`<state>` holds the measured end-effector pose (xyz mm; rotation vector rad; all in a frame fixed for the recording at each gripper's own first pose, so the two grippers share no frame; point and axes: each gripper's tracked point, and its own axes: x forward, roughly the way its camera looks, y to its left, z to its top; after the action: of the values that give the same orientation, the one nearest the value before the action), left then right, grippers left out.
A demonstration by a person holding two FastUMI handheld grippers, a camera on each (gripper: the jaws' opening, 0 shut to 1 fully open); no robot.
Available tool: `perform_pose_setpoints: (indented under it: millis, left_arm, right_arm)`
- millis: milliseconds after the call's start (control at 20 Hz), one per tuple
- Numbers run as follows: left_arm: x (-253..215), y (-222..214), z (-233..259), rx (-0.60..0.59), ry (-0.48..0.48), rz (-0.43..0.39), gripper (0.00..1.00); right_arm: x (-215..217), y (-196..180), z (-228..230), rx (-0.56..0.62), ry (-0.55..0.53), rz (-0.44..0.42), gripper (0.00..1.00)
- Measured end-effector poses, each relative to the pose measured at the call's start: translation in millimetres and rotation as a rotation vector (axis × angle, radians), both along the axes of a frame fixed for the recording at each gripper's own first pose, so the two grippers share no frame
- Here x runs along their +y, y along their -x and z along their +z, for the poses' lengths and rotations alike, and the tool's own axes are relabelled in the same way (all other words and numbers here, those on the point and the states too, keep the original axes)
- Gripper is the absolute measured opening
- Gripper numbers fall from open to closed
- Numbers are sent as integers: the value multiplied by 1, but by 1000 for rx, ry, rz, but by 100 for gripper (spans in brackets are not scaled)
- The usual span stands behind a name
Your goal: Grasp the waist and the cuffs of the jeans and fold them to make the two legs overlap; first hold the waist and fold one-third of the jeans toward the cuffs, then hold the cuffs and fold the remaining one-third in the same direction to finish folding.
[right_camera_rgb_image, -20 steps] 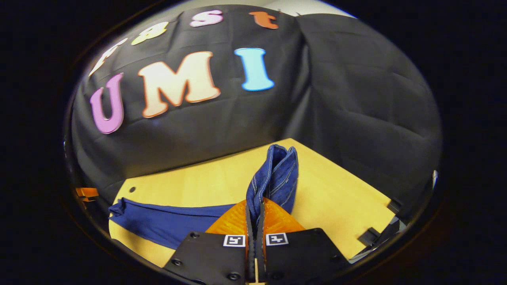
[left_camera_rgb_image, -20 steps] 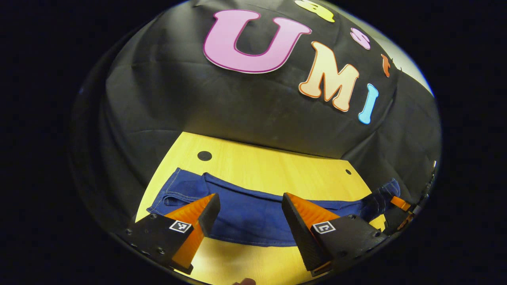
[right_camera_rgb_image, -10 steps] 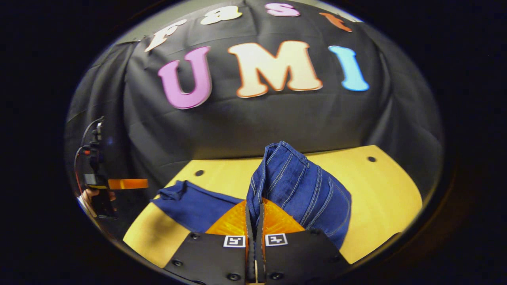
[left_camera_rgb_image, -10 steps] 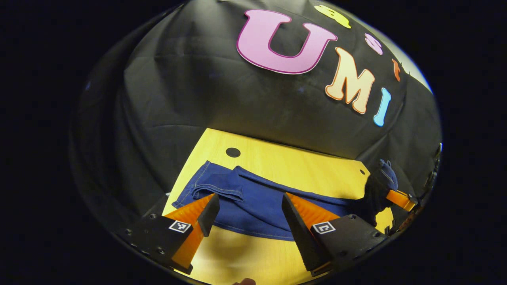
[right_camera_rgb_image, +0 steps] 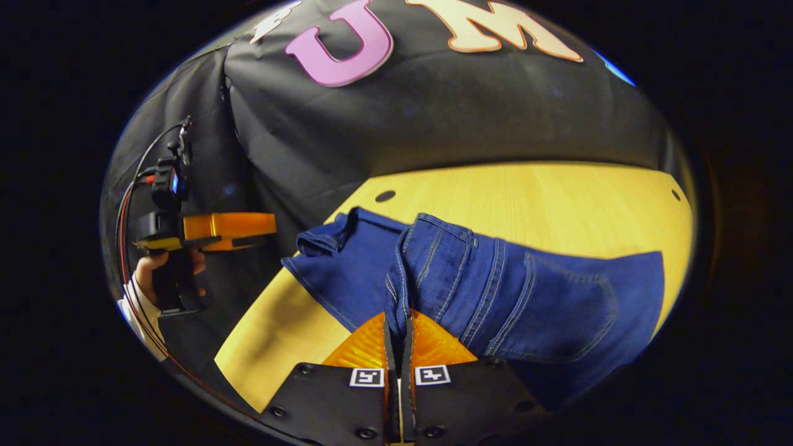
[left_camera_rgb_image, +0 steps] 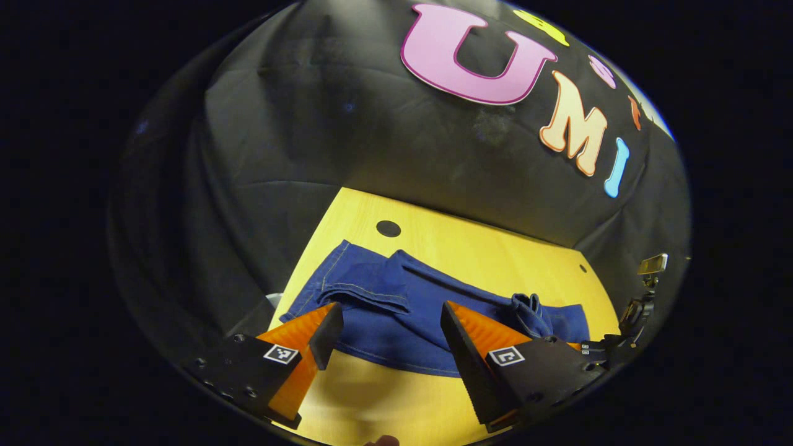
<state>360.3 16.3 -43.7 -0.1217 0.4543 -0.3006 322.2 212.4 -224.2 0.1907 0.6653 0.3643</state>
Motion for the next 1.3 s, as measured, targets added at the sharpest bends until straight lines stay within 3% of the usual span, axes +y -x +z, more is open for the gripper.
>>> perform_pose_setpoints:
  millis: [350, 400, 500, 700, 900, 1000, 1100, 1150, 1250, 1300]
  left_arm:
    - [29, -69, -42, 17, -197, -50, 95]
    - [30, -77, -47, 26, -202, -54, 98]
    - [25, -85, -54, 47, -168, -55, 95]
    - [27, -88, -64, 75, -171, -67, 95]
    - [27, -87, -63, 113, -143, -49, 96]
    - [30, -87, -63, 118, -151, -39, 99]
    - [31, -88, -65, 120, -157, -41, 97]
    - [34, -88, -65, 118, -167, -37, 94]
    - [44, -91, -65, 103, -184, -20, 80]
    - [44, -95, -64, 87, -181, -16, 69]
  right_arm:
    - [-1, -1, 8, 17, -26, 3, 7]
    - [3, -1, 8, 23, -40, -1, 20]
    - [9, 8, 15, 20, -62, 13, 34]
    - [16, 26, 40, -25, -58, 18, 99]
    - [3, 36, 74, -57, -102, -39, 98]
    - [-16, 40, 90, -82, -115, -89, 98]
    - [-37, 45, 97, -86, -115, -148, 98]
    - [-47, 49, 99, -82, -125, -176, 98]
    - [-66, 56, 99, -71, -137, -233, 98]
    - [-74, 61, 97, -63, -130, -251, 98]
